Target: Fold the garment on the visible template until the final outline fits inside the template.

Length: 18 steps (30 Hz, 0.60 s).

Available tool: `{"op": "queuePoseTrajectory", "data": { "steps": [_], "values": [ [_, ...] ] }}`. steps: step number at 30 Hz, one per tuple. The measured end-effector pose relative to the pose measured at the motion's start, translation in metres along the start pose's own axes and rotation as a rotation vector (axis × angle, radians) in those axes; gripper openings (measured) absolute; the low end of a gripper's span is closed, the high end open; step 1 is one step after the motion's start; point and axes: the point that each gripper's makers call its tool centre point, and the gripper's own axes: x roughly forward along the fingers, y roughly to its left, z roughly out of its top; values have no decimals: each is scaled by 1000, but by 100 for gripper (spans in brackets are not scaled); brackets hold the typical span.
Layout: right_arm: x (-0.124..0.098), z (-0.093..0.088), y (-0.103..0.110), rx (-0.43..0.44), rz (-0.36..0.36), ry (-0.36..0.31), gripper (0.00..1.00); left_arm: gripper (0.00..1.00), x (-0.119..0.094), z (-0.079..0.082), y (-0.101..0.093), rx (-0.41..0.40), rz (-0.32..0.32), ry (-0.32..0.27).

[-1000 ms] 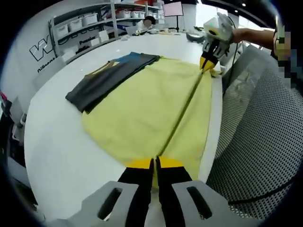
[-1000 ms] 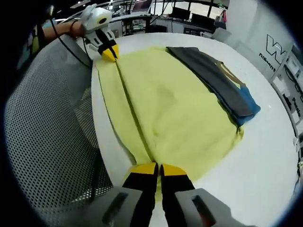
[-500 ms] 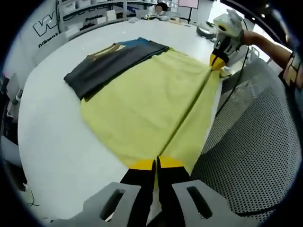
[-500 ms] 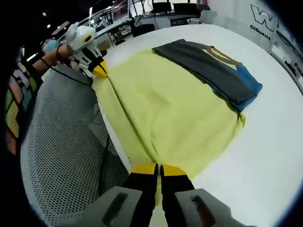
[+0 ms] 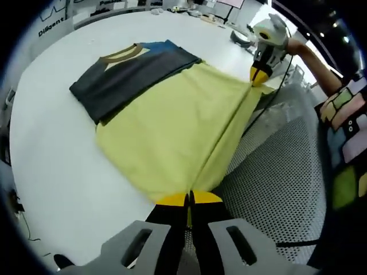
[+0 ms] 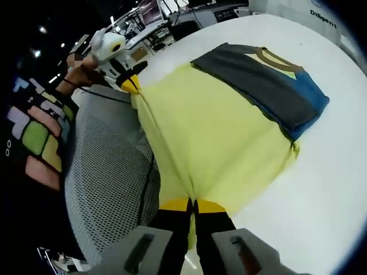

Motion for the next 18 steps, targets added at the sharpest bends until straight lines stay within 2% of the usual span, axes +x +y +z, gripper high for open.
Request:
{"op": "queuePoseTrajectory", "data": {
  "steps": [4,5,6,8,10,11,12,13,14,15,17,18],
  "values": [
    [-8,3,7,-22,8,-21,0,0,-8,3,-2,-25,5,-32],
    [-11,8,5,-20,0,-52,0,0,-11,12,5,-27,53,-82],
    [-13,10,5,-1,-5,-66,0,0,-13,14,4,-39,49,-102],
    [-17,13,-1,13,-35,-91,0,0,-18,22,6,-68,56,-159],
    [-19,17,-6,10,-66,-116,0,0,-22,27,11,-72,73,-190],
    [-21,24,-11,-5,-103,-156,0,0,-23,28,12,-72,79,-195],
    [-23,28,-12,36,-116,-184,0,0,-25,33,19,-68,113,-223],
    [-25,29,-12,26,-124,-189,0,0,-27,37,21,-60,130,-241],
    [-27,32,-13,14,-143,-197,0,0,-33,49,30,-14,193,-302],
    [-27,33,-13,13,-148,-202,0,0,-36,53,33,-4,215,-324],
    [-30,37,-16,11,-177,-219,0,0,-39,57,33,-18,218,-339],
    [-34,42,-20,17,-198,-240,0,0,-44,66,39,-32,247,-385]
  ]
}}
